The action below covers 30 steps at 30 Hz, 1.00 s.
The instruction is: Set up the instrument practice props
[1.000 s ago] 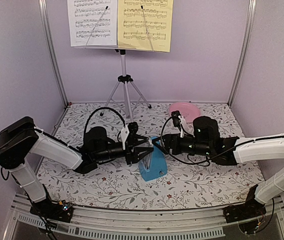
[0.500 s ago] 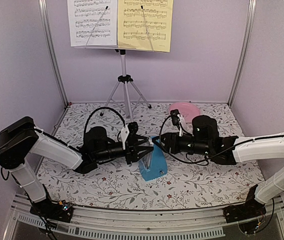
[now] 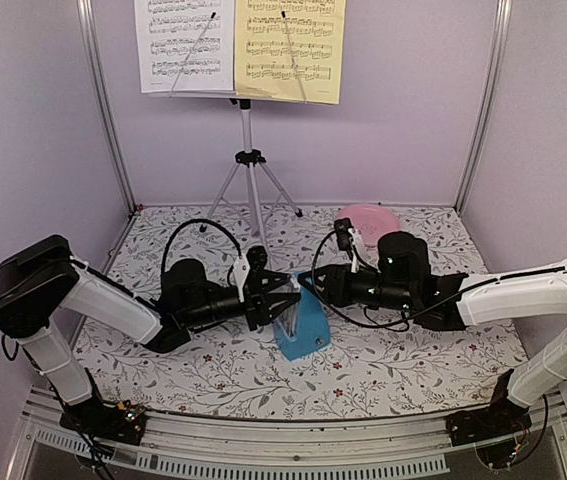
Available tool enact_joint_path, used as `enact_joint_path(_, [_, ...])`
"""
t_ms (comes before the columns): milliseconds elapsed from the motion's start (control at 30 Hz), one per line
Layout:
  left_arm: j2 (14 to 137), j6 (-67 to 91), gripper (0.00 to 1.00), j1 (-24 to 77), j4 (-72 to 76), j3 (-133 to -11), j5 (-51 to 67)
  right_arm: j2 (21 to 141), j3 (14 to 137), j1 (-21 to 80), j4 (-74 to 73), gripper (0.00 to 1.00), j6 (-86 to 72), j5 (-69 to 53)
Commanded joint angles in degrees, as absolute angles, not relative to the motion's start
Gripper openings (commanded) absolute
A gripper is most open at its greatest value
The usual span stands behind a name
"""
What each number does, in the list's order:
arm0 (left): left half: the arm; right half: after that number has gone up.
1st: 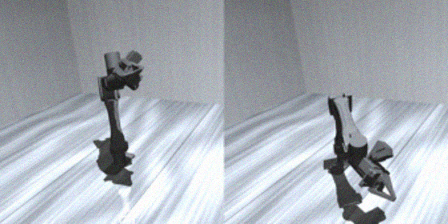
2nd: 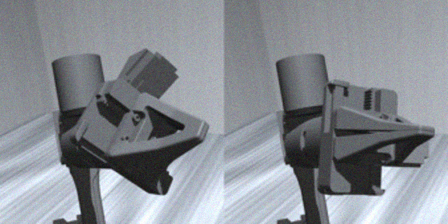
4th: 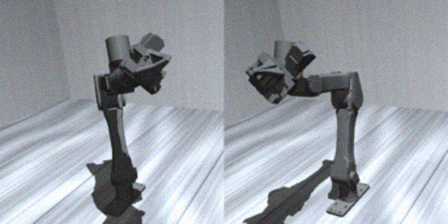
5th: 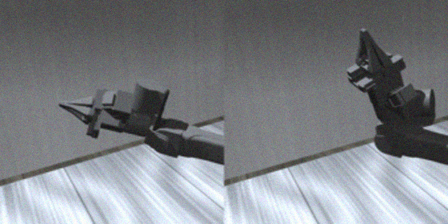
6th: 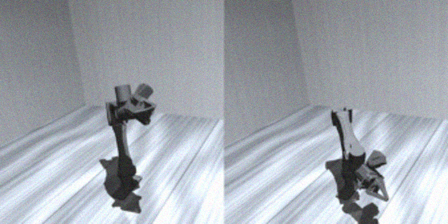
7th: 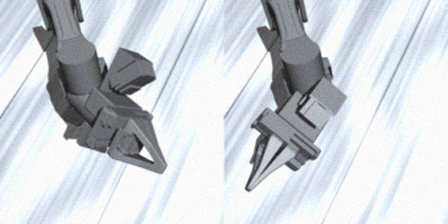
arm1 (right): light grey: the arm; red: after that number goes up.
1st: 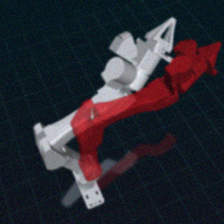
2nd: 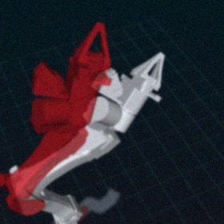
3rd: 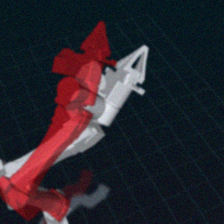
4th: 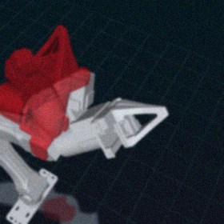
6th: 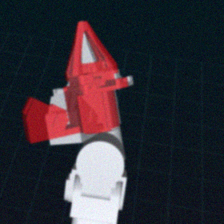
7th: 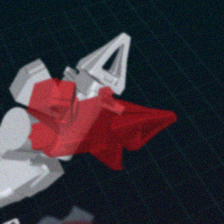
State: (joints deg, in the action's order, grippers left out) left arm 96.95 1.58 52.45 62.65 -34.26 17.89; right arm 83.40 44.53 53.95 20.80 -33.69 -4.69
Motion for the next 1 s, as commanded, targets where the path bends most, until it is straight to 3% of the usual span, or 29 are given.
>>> enact_joint_path(0, [95.8, -0.2, 0.19, 52.8, 66.9, -32.2, 22.3, 88.4, 40.3, 52.8, 9.8, 0.4, -33.7, 2.3])
enact_joint_path(967, [98.1, 0.4, 0.14, 52.4, 86.5, -26.8, 26.2, 94.6, 37.7, 52.8, 10.3, 0.35, -35.1, 2.7])
